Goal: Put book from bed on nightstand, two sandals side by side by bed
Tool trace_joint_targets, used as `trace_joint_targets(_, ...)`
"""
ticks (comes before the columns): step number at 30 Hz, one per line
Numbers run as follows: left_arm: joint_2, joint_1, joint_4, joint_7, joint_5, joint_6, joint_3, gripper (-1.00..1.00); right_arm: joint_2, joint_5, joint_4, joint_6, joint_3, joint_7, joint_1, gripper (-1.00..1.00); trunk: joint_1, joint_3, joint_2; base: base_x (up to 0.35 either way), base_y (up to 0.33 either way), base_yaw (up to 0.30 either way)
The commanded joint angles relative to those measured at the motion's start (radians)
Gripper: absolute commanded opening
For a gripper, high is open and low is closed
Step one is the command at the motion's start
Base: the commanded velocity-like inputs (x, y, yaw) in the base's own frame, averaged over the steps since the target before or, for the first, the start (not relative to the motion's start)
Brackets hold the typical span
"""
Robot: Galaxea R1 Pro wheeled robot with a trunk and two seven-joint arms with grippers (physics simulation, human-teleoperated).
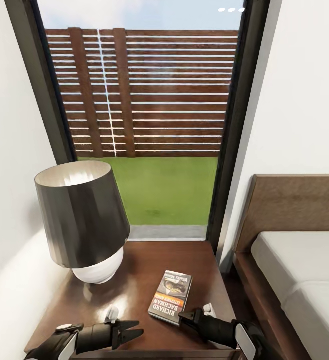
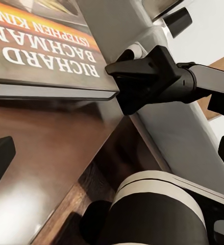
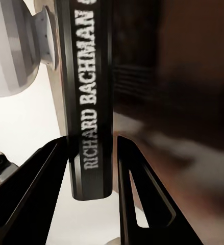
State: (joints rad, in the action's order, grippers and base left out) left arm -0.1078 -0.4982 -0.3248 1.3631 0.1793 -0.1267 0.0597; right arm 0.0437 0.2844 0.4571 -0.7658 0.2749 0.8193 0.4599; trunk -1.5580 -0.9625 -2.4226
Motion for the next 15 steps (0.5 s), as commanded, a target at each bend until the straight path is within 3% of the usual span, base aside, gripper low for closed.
trace_joint_targets(1,-0.001,0.0,0.0,0.002,0.008,-0.01,0.006,1.0,0.001,-0.007,0.0,-0.003,0.006,0.001,0.001,-1.0,0.0,-0.001,0.0,0.0,0.0,0.0)
trace_joint_targets(13,-0.001,0.0,0.0,0.002,0.008,-0.01,0.006,1.0,0.001,-0.007,0.0,-0.003,0.006,0.001,0.0,-1.0,0.0,-0.001,0.0,0.0,0.0,0.0)
trace_joint_targets(14,-0.001,0.0,0.0,0.002,0.008,-0.01,0.006,1.0,0.001,-0.007,0.0,-0.003,0.006,0.001,0.0,1.0,0.0,-0.001,0.0,0.0,0.0,0.0)
trace_joint_targets(15,-0.001,0.0,0.0,0.002,0.008,-0.01,0.006,1.0,0.001,-0.007,0.0,-0.003,0.006,0.001,0.0,1.0,0.0,-0.001,0.0,0.0,0.0,0.0)
